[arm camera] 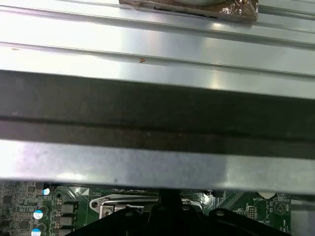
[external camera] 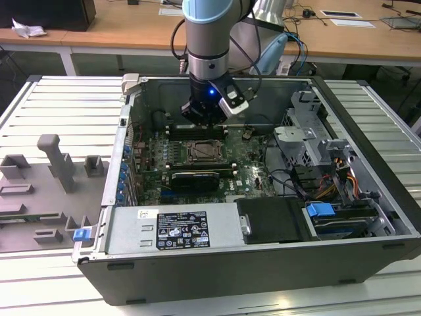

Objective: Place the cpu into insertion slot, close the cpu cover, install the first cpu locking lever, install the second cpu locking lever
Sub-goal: 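Install the first cpu locking lever, then install the second cpu locking lever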

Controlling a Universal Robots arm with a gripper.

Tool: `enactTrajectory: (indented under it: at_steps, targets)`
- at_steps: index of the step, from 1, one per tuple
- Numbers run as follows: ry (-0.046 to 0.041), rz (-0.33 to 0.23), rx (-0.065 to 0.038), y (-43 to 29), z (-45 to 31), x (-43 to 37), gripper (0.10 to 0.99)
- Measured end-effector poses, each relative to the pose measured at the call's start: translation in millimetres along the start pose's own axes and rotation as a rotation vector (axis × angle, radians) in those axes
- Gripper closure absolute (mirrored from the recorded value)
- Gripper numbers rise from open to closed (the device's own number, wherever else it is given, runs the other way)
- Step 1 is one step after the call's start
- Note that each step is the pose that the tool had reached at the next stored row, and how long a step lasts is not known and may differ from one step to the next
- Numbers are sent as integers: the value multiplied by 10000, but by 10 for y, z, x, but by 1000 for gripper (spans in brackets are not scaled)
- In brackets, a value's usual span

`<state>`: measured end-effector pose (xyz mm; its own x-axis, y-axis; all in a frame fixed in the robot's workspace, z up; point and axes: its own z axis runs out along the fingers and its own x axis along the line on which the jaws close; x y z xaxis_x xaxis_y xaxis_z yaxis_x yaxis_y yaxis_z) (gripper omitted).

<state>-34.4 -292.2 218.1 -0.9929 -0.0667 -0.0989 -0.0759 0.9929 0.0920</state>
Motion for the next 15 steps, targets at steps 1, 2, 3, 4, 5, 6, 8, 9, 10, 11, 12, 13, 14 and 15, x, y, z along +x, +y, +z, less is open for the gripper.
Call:
enactTrajectory:
  at_steps: [1, 2, 3, 4, 5, 6, 8, 9, 10, 11, 12, 13, 14, 15]
  targets:
    - [1, 0, 0, -4, 0, 0, 980]
    - [-1, 1, -1, -6, 0, 0, 980]
    - [0, 1, -1, -8, 0, 1, 980]
    - [1, 0, 0, -11, -1, 1, 980]
    - [0, 0, 0, -14, -1, 1, 980]
    - [0, 0, 0, -15, -1, 1, 980]
    - [0, 0, 1, -19, -2, 1, 980]
    - [0, 0, 1, -24, -3, 1, 980]
    - [1, -1, 1, -34, -4, 2, 980]
    - [1, -1, 1, -44, -5, 3, 980]
    - [0, -1, 0, -56, -6, 4, 980]
    - [1, -1, 0, -65, -7, 4, 980]
    - [1, 0, 0, -73, -7, 5, 980]
    - [0, 0, 0, -79, -8, 5, 980]
